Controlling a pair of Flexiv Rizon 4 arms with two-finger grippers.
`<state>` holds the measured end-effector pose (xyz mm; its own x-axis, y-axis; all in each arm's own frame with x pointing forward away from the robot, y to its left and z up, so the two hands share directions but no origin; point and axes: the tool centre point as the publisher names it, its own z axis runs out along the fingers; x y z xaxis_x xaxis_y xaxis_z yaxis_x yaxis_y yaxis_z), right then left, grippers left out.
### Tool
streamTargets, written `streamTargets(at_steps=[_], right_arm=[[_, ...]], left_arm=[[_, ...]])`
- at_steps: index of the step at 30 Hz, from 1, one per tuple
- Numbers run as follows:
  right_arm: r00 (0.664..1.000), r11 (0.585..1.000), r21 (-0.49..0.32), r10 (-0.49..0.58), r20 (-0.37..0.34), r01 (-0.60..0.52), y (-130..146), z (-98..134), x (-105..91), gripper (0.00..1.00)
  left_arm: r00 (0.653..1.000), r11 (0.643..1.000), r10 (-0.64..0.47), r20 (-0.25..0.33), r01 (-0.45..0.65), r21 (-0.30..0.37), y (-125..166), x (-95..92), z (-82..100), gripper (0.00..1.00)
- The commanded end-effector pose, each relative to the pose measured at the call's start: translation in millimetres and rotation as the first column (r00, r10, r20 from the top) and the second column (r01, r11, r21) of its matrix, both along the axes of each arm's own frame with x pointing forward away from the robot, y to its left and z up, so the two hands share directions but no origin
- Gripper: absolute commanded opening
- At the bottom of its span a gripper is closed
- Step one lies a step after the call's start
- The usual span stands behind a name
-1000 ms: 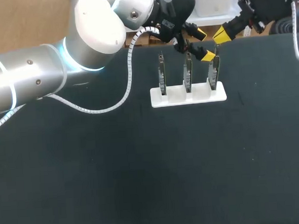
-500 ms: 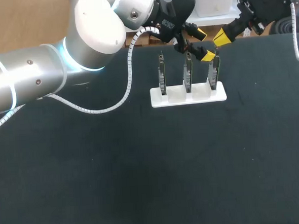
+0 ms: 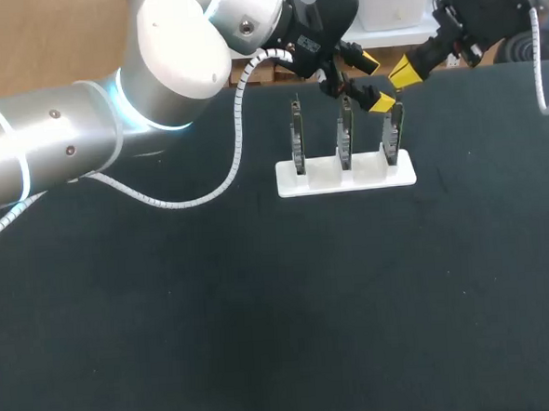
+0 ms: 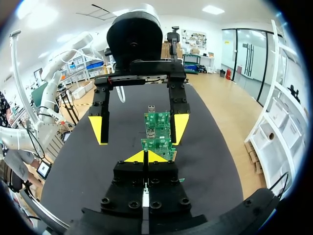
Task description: Pick up the optical module with the left hand, and insert it into the network port with the right hand.
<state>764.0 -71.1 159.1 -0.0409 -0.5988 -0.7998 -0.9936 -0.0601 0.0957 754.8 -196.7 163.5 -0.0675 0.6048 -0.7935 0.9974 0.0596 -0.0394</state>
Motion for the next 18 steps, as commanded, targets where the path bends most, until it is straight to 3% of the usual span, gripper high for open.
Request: streamTargets(at_steps=[1,8,18], right_arm=[[1.0,1.0,0.001,0.004,0.007,-0.004,0.9,3.9,1.9,0.0],[0.999,1.0,0.001,-0.005,0.036,0.005,-2.3,13.9,4.0,0.0],[1.0,1.0,-0.003,-0.009,0.014,0.009,-3.6,4.5,3.8,0.0]], left_arm=[[1.0,1.0,-0.002,-0.004,0.002,0.006,-1.4,2.4,0.5,1.0],[1.0,1.0,-0.002,-0.004,0.002,0.006,-1.4,2.4,0.5,1.0],[1.0,1.0,-0.002,-0.004,0.002,0.006,-1.4,2.4,0.5,1.0]])
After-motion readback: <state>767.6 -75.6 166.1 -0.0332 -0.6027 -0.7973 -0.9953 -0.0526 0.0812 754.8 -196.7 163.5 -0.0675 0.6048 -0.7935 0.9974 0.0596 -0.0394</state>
